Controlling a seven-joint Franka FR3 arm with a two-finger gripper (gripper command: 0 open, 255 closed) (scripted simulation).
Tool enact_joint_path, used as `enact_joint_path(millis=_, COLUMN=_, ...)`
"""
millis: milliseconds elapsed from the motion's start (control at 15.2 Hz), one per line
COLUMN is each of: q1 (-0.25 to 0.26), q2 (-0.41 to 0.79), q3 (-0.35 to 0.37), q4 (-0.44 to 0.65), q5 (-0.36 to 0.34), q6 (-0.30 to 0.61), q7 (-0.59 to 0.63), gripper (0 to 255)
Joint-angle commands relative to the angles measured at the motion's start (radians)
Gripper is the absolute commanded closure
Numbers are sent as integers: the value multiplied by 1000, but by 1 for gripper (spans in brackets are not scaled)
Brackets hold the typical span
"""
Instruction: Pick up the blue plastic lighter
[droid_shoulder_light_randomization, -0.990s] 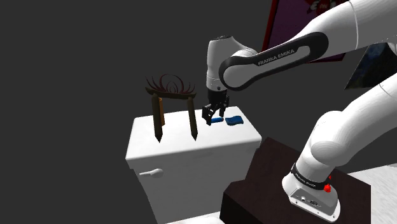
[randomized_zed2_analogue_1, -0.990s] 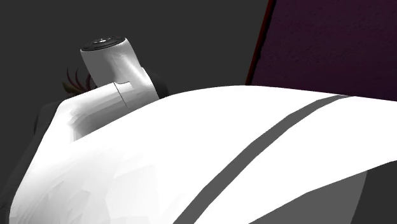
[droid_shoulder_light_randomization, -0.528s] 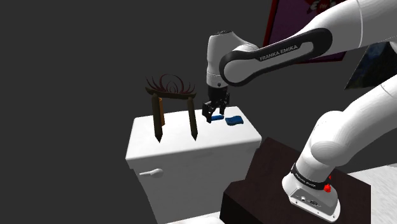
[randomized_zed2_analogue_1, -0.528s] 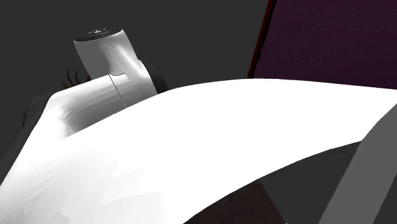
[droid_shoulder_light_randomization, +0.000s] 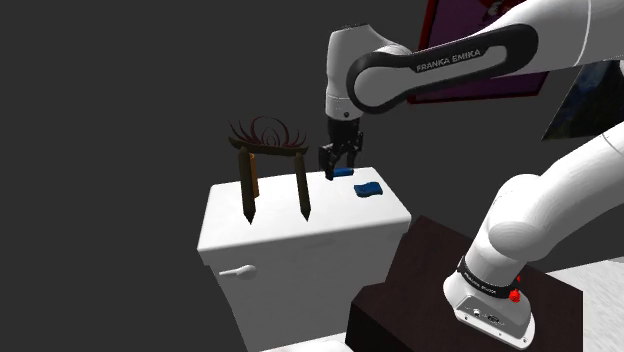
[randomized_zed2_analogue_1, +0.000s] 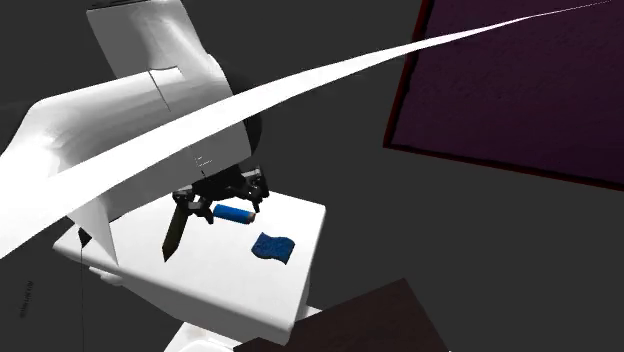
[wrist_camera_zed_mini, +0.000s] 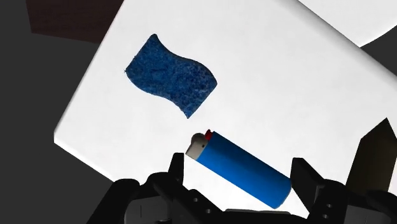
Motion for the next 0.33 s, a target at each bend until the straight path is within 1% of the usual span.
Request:
enact_joint_path(millis=0, q1=-1, q2=-2, q3=-2, q4=25, q5=-1, q6=-28, q7=1, gripper=255)
enact_joint_path(millis=132, q1=-1, q2=-5, q3=-5, q4=50, q5=-3, q6=-55, q7=0, gripper=255)
enact_joint_path(millis=264, q1=-1, q2=-5, q3=-5, q4=51, q5=-3, q6=-57, q7=0, gripper=255)
